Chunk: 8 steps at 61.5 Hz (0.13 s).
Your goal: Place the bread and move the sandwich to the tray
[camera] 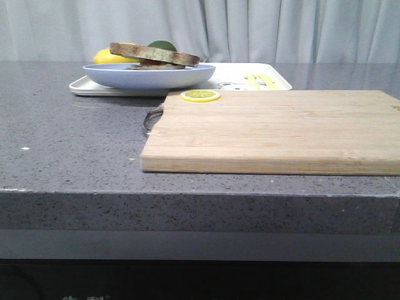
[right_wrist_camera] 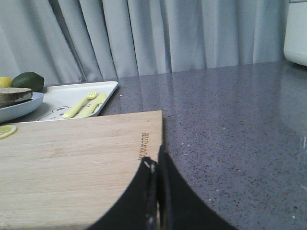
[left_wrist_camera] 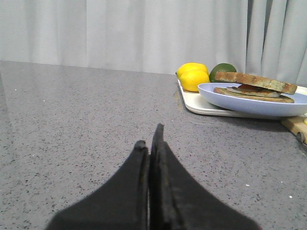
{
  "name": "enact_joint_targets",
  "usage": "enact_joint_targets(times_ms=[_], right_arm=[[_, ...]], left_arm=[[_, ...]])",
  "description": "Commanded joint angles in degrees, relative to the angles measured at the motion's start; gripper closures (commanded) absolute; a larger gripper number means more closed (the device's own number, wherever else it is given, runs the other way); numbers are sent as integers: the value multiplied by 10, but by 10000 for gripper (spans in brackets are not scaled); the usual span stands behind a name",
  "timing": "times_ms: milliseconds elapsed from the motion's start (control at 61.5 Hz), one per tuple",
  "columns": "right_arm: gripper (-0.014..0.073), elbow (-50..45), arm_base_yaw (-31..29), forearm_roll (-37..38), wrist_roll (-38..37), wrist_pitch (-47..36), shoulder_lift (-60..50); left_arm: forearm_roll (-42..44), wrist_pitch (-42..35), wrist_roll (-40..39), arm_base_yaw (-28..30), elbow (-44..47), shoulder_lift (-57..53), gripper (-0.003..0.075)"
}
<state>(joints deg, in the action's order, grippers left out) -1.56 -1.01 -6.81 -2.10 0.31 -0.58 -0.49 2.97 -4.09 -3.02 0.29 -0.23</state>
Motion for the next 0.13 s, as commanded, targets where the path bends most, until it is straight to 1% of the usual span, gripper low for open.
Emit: enact_joint_targets(times_ms=[0,114], right_arm=[[708,2,-4,6,1,-45,-10],[708,2,-4,6,1,-45,-10]], left_arm=[[0,-46,0,0,0,-12,741],[0,-46,0,0,0,-12,741]])
